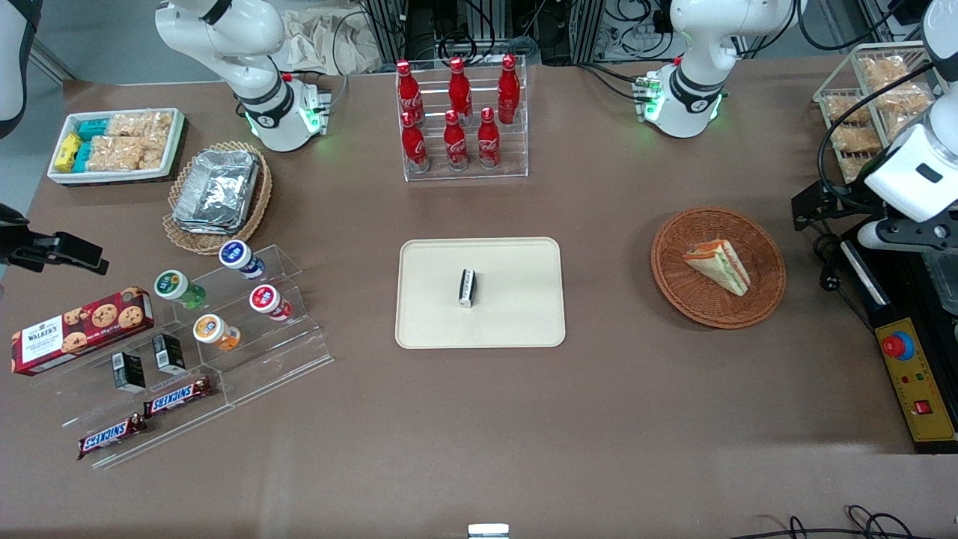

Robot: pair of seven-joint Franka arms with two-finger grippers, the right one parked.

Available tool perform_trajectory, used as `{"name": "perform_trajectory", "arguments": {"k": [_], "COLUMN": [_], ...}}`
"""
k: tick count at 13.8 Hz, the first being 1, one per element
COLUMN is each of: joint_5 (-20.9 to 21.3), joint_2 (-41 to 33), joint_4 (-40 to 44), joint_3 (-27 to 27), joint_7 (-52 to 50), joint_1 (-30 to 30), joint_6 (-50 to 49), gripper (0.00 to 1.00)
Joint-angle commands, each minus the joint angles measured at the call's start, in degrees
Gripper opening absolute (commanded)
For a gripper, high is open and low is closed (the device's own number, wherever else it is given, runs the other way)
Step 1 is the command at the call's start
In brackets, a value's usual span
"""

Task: Place sandwich from basket to tray
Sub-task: 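Move the left gripper over the sandwich in the wicker basket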

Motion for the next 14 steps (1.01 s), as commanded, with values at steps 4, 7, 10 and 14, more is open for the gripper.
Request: {"name": "perform_trajectory", "arguments": {"k": [4,7,10,14], "joint_5": [0.0,-0.2,-0.8,-0.3], "joint_2": [1.0,-0.2,-6.8,-9.9], "joint_4": [1.1,-4.1,-17.3,-32.4], "joint_3": [0.2,0.2,0.3,0.4], "joint_7": [0.9,-1.6,-18.6,-45.0], "joint_1": [0.5,0.4,0.5,0.6], "joint_6": [-2.1,-1.8,8.6,19.6], "gripper": [1.0,1.0,1.0,1.0]}}
